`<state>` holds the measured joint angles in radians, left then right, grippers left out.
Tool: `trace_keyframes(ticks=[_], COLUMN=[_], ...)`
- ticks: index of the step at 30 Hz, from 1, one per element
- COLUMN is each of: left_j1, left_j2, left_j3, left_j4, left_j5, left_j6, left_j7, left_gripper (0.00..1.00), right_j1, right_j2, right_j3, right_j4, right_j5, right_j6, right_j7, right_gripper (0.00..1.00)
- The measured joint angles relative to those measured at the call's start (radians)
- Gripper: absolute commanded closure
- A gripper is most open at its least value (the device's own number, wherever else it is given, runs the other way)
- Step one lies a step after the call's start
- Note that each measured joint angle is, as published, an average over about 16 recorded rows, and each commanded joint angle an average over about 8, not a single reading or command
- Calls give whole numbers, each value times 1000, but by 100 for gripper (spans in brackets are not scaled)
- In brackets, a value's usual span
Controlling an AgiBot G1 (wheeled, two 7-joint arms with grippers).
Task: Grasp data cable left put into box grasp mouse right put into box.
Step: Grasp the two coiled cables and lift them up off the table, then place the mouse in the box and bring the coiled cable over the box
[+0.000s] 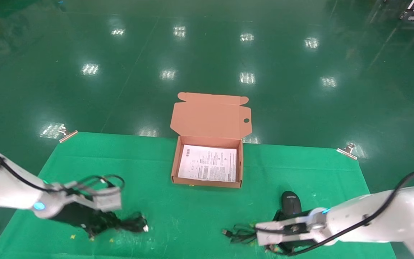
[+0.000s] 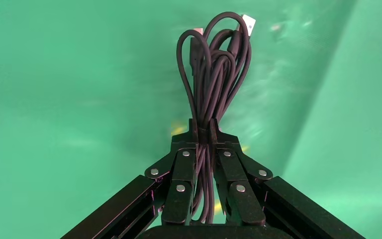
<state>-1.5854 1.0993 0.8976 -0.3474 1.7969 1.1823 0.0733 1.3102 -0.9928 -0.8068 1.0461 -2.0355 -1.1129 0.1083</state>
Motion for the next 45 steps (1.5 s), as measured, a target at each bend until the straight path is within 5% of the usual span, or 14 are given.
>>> trace_keyframes(ticks=[9, 15, 23, 34, 45], left_j1=[-62, -110, -172, -231, -239], left_j2=[-89, -124, -104, -36, -28], left_j3=[-11, -27, -49, -60, -57], left_j4=[-214, -382, -510, -504, -499], left_j5=[29, 61, 106, 149, 160], left_j6=[-32, -92, -180, -264, -272], left_j7=[-24, -92, -180, -210, -214], left_gripper=[100, 100, 100, 100, 100], right_j1=[79, 165, 289, 426, 460], right_j2=[113, 116, -7, -205, -270], right_j3=[90, 140, 169, 177, 181], right_j4=[157, 225, 153, -90, -191], right_j5=[12, 11, 35, 110, 158], right_j6=[6, 34, 107, 188, 202], right_j7=[136, 194, 165, 14, -66], right_gripper=[100, 100, 100, 100, 100])
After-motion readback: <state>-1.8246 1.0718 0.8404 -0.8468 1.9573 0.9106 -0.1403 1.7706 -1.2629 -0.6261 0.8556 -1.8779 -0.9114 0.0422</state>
